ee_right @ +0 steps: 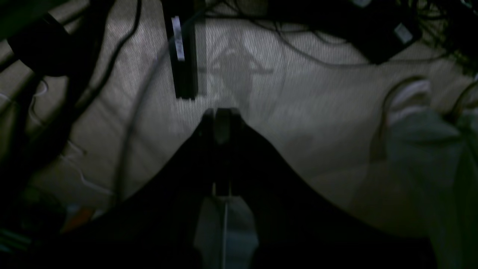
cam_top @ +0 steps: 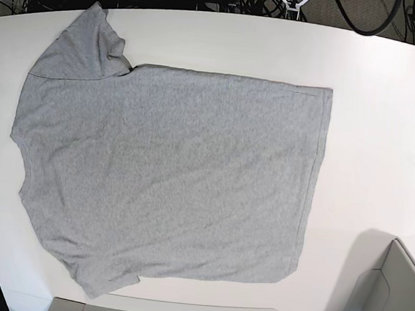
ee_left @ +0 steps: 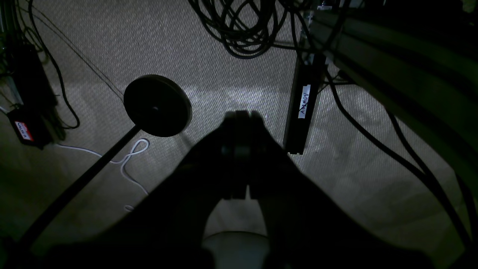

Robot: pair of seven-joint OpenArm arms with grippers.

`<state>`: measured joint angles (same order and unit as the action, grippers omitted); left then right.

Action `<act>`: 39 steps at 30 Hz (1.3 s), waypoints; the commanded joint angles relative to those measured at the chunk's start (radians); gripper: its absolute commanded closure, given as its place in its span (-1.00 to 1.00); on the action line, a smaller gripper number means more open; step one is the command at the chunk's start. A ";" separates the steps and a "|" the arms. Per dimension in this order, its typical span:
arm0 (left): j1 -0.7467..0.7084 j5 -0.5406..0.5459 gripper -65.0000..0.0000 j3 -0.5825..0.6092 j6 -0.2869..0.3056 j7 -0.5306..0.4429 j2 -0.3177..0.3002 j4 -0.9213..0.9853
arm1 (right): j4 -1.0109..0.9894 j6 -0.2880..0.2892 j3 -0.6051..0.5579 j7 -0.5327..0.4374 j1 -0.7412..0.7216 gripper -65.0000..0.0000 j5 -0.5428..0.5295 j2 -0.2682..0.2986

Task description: Fold the T-shirt properly

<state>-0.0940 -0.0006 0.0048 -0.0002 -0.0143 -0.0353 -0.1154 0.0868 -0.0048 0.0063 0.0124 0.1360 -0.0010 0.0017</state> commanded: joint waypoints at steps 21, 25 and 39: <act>0.038 -0.006 1.00 0.005 -0.004 -0.257 -0.085 0.003 | 0.089 0.004 -0.006 -0.007 0.037 1.00 -0.004 0.016; 0.024 -0.006 1.00 0.005 -0.004 -0.258 -0.084 0.003 | 0.087 0.004 -0.006 -0.005 0.037 1.00 -0.004 0.016; 0.032 -0.006 0.99 0.005 -0.001 -0.255 -0.088 -0.002 | 0.087 0.006 -0.007 -0.004 0.037 0.99 0.000 0.017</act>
<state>-0.0666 -0.0040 0.0067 0.0036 -0.2630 -0.1169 -0.1154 0.1722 -0.0021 0.0006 0.0078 0.1688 -0.0010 0.0166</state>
